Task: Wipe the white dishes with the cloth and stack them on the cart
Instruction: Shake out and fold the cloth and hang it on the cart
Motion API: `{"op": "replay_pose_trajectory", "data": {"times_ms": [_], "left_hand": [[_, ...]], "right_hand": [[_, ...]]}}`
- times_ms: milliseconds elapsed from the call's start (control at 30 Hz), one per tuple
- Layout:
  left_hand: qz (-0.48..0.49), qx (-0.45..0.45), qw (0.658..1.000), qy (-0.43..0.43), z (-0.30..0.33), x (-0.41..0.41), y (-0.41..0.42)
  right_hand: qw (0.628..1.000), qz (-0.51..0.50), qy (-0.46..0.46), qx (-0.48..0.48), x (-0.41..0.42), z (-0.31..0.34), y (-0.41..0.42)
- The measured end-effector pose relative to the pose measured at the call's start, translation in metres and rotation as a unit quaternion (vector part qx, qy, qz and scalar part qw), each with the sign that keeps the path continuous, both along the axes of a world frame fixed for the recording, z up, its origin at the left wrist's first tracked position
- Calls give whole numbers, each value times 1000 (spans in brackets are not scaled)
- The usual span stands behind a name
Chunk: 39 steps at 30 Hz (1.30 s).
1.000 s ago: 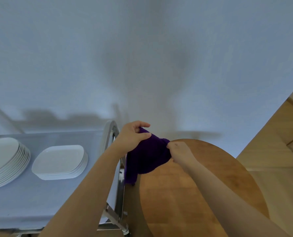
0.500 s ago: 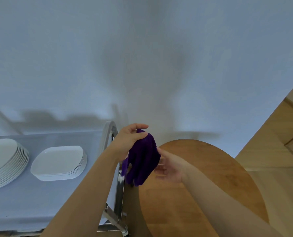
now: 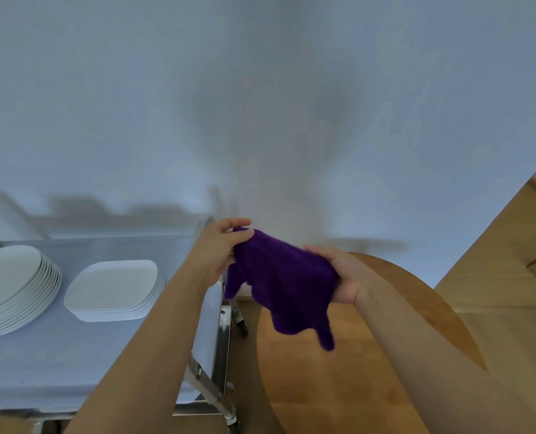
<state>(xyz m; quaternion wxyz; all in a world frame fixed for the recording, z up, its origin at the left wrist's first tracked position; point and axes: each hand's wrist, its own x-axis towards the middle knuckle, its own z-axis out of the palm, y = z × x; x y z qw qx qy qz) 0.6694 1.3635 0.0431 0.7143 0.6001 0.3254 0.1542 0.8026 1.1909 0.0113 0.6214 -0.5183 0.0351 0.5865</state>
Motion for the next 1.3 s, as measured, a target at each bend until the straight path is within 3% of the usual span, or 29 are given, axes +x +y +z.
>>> {"op": "replay_pose_trajectory", "data": {"times_ms": [100,200,267,400,500,600,767,933,1067,1200,1300], "left_hand": [[-9,-6,1000,-2,6,-3,9],[-19,33,998,44,7,-5,13],[4,44,998,41,7,-3,12],[45,43,997,52,6,5,10],[62,85,991,77,6,7,11],[85,111,987,74,11,8,12],[123,87,988,40,19,8,15],[91,51,992,66,15,5,18],[40,39,995,83,20,5,19],[-38,160,977,133,29,5,20],[-28,247,959,135,31,9,17]], "right_hand": [[994,-92,-34,44,5,4,4],[991,-106,-76,35,10,7,4],[985,-65,-160,-3,11,10,5],[927,-56,-347,-133,10,20,10],[906,-98,-405,-71,14,28,15],[890,-35,-455,-6,18,37,16],[871,43,-490,-15,26,43,9],[763,19,-640,-83,22,41,13],[776,13,-629,-54,19,42,11],[814,112,-569,13,25,51,-5],[787,158,-596,-31,30,55,-11]]}}
